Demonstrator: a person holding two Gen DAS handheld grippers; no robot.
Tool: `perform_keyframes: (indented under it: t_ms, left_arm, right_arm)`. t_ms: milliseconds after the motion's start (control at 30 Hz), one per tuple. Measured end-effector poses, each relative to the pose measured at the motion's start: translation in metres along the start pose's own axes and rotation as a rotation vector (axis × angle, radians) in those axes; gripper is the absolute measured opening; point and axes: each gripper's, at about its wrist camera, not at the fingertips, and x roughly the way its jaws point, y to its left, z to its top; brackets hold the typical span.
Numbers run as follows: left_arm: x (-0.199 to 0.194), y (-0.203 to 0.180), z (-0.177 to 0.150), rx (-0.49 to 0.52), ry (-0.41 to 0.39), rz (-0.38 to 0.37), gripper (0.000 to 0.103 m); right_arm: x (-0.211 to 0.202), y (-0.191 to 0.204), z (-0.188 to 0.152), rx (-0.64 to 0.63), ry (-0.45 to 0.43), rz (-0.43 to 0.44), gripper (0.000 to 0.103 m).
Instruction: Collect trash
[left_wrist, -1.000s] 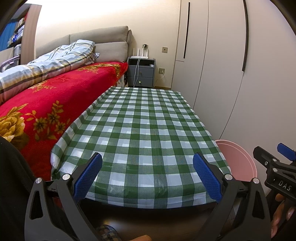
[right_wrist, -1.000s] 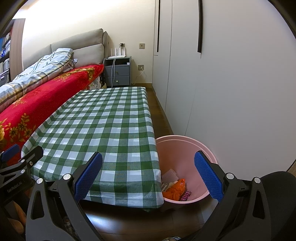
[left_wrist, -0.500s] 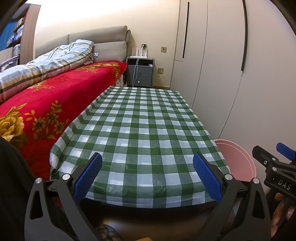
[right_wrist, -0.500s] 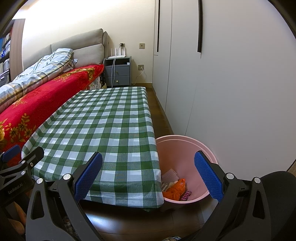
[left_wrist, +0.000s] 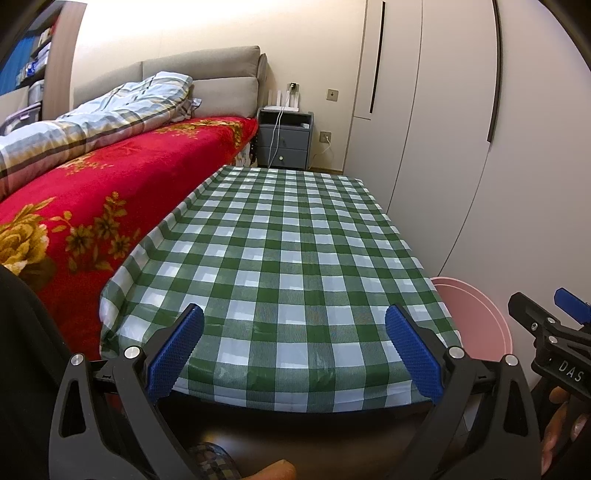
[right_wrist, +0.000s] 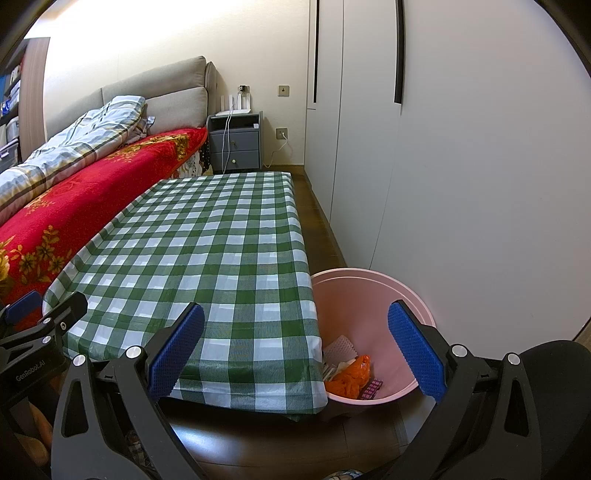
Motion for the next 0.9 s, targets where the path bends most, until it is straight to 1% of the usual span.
perform_keyframes:
  t_ms: [900]
  left_arm:
    - [0.0007,0.0016,0.0000,-0.005,0.003,-0.009,0.095]
  right_arm:
    - [-0.0003,-0.0012,0.0004,0.001,0.001,-0.001,0.098]
